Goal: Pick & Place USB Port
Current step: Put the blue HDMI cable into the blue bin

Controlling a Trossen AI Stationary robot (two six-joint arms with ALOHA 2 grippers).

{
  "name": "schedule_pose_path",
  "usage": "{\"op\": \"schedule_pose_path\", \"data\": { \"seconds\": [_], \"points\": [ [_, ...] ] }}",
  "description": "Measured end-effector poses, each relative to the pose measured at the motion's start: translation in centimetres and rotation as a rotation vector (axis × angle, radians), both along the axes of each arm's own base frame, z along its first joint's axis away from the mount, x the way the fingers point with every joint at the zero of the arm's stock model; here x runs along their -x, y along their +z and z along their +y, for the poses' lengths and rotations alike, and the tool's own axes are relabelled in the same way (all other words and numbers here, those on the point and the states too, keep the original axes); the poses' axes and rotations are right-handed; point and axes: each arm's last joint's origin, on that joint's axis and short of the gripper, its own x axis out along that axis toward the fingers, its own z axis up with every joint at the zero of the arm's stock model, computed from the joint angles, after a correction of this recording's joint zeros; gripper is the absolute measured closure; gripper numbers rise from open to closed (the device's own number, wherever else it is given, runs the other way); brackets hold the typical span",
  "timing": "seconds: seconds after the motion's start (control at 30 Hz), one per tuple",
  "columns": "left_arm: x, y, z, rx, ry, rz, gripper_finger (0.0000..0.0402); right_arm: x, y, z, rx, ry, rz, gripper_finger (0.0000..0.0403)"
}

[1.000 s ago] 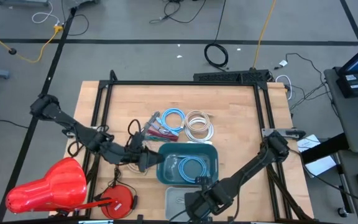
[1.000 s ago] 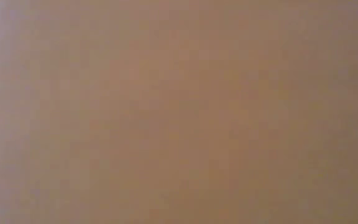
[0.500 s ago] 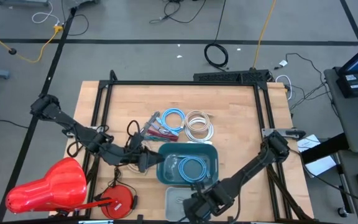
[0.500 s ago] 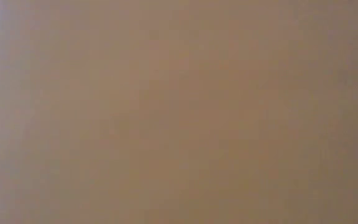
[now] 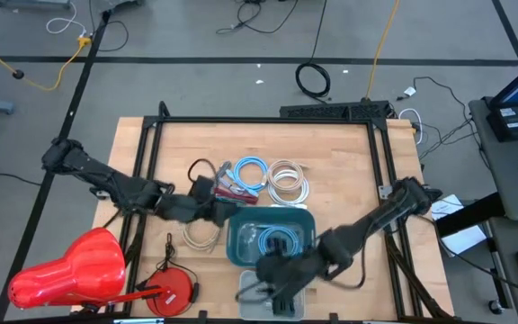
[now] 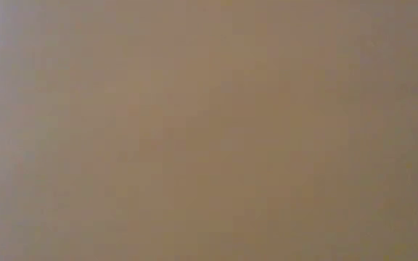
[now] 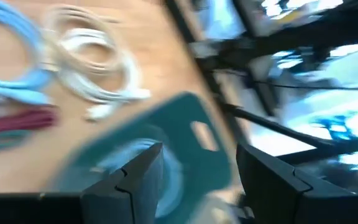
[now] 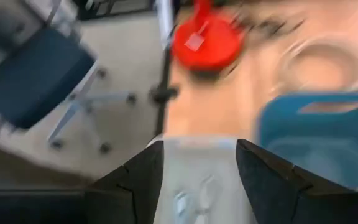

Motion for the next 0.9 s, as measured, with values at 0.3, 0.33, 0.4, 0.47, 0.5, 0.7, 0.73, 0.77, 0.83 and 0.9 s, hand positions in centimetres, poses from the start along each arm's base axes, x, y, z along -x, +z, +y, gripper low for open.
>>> {"op": "schedule_pose_path", "data": {
  "seconds": [0.3,0.33,0.4,0.47,0.5,0.7,0.73,0.77,0.83,0.9],
  "points": [
    [0.0,-2.1,8.5,-0.119,-0.041,0.337,0.0195,1.8,5.5,-6.0,0.152,-0.197,-0.175,0.0222],
    [0.1,-2.3,9.5,-0.141,-0.057,0.366,0.0195,1.7,5.7,-6.6,0.152,-0.209,-0.177,0.0222],
    [0.5,-2.5,11.2,-0.190,-0.077,0.417,0.0195,1.8,6.1,-7.6,0.156,-0.233,-0.171,0.0223],
    [0.9,-2.7,12.8,-0.240,-0.090,0.464,0.0195,1.7,6.1,-8.5,0.160,-0.259,-0.161,0.0222],
    [1.0,-2.9,13.5,-0.264,-0.102,0.487,0.0195,1.6,6.1,-8.8,0.162,-0.277,-0.157,0.0223],
    [0.3,-4.7,16.7,-0.295,-0.258,0.533,0.0195,0.8,5.0,-10.4,0.174,-0.342,-0.126,0.0223],
    [-0.1,-5.2,17.2,-0.301,-0.274,0.560,0.0195,0.6,4.5,-10.7,0.178,-0.350,-0.120,0.0222],
    [-0.5,-5.6,17.5,-0.303,-0.292,0.582,0.0194,0.4,4.0,-10.9,0.185,-0.356,-0.110,0.0223],
    [-1.6,-6.2,18.3,-0.301,-0.319,0.637,0.0195,0.2,3.1,-11.3,0.194,-0.365,-0.080,0.0222],
    [-3.2,-6.3,19.1,-0.321,-0.344,0.693,0.0194,0.1,2.7,-11.5,0.177,-0.379,-0.067,0.0222]
  ]
}}
